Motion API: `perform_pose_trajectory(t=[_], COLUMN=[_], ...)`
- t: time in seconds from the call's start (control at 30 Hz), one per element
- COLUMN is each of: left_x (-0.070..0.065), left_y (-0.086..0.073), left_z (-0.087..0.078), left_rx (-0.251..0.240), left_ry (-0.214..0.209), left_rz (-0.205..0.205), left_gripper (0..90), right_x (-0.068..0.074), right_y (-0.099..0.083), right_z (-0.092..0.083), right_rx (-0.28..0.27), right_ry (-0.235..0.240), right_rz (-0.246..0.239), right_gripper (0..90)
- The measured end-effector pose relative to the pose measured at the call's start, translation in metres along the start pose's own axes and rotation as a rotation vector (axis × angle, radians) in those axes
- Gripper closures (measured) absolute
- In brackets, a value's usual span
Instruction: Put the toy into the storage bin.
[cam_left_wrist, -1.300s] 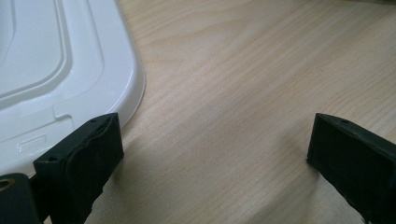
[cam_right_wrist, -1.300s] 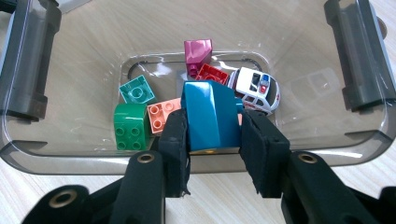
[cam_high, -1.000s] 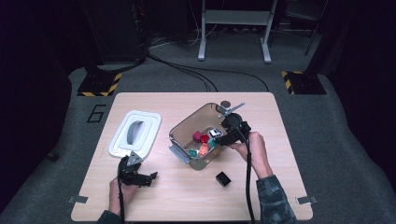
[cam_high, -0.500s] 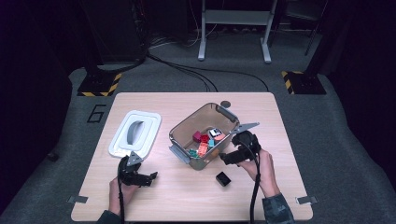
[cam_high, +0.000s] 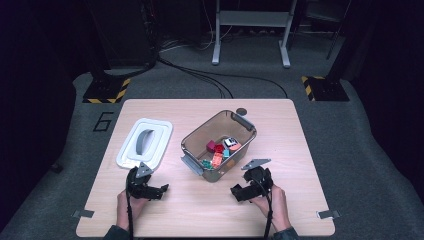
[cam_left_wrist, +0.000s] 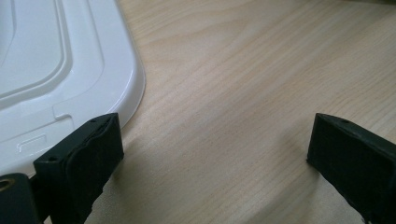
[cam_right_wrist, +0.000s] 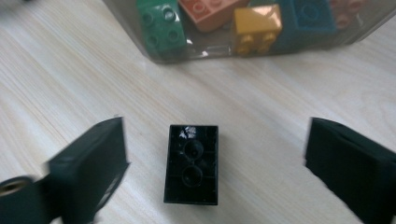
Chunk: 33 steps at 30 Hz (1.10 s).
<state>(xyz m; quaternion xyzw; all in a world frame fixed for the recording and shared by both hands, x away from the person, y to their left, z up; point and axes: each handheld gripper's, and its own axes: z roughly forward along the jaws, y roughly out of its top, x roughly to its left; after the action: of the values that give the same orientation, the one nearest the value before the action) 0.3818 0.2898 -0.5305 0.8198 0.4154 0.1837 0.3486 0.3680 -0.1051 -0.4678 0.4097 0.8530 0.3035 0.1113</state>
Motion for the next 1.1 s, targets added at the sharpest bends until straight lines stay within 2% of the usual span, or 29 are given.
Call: perform_pose_trajectory(t=[0.03, 0.1, 0.13, 0.27, 0.3, 0.4, 0.47, 0.57, 0.67, 0.87, 1.1], left_x=[0.000, 0.000, 0.000, 0.000, 0.000, 0.001, 0.000, 0.000, 0.001, 0.001, 0.001], left_y=[0.000, 0.000, 0.000, 0.000, 0.000, 0.000, 0.000, 0.000, 0.000, 0.000, 0.000], left_z=[0.000, 0.000, 0.000, 0.000, 0.000, -0.001, 0.000, -0.001, -0.001, -0.001, -0.001], left_rx=[0.000, 0.000, 0.000, 0.000, 0.000, 0.012, 0.000, 0.010, 0.011, 0.011, 0.012], left_ry=[0.000, 0.000, 0.000, 0.000, 0.000, -0.010, 0.000, -0.008, -0.009, -0.009, -0.009], left_rz=[0.000, 0.000, 0.000, 0.000, -0.001, 0.002, 0.000, 0.002, 0.002, 0.002, 0.004], left_gripper=[3.3, 3.3, 3.3, 3.3, 3.3, 3.3, 3.3, 3.3, 3.3, 3.3, 3.3], right_x=[0.002, 0.003, 0.005, 0.007, 0.008, 0.009, 0.010, 0.009, 0.007, 0.002, -0.008], right_y=[-0.003, -0.006, -0.011, -0.019, -0.020, -0.024, -0.024, -0.025, -0.027, -0.028, -0.026], right_z=[0.002, 0.004, 0.007, 0.011, 0.012, 0.016, 0.018, 0.019, 0.020, 0.019, 0.009], right_rx=[-0.003, -0.004, 0.000, -0.003, -0.002, 0.011, 0.022, 0.027, 0.035, 0.026, -0.010], right_ry=[-0.003, 0.006, 0.003, 0.011, 0.000, -0.001, -0.002, 0.006, -0.008, 0.004, -0.015], right_rz=[-0.005, -0.011, -0.004, -0.005, -0.001, -0.008, -0.012, -0.015, -0.019, 0.008, 0.043], right_gripper=[13.6, 14.7, 23.1, 34.1, 37.8, 44.2, 47.0, 49.1, 57.4, 58.4, 58.4])
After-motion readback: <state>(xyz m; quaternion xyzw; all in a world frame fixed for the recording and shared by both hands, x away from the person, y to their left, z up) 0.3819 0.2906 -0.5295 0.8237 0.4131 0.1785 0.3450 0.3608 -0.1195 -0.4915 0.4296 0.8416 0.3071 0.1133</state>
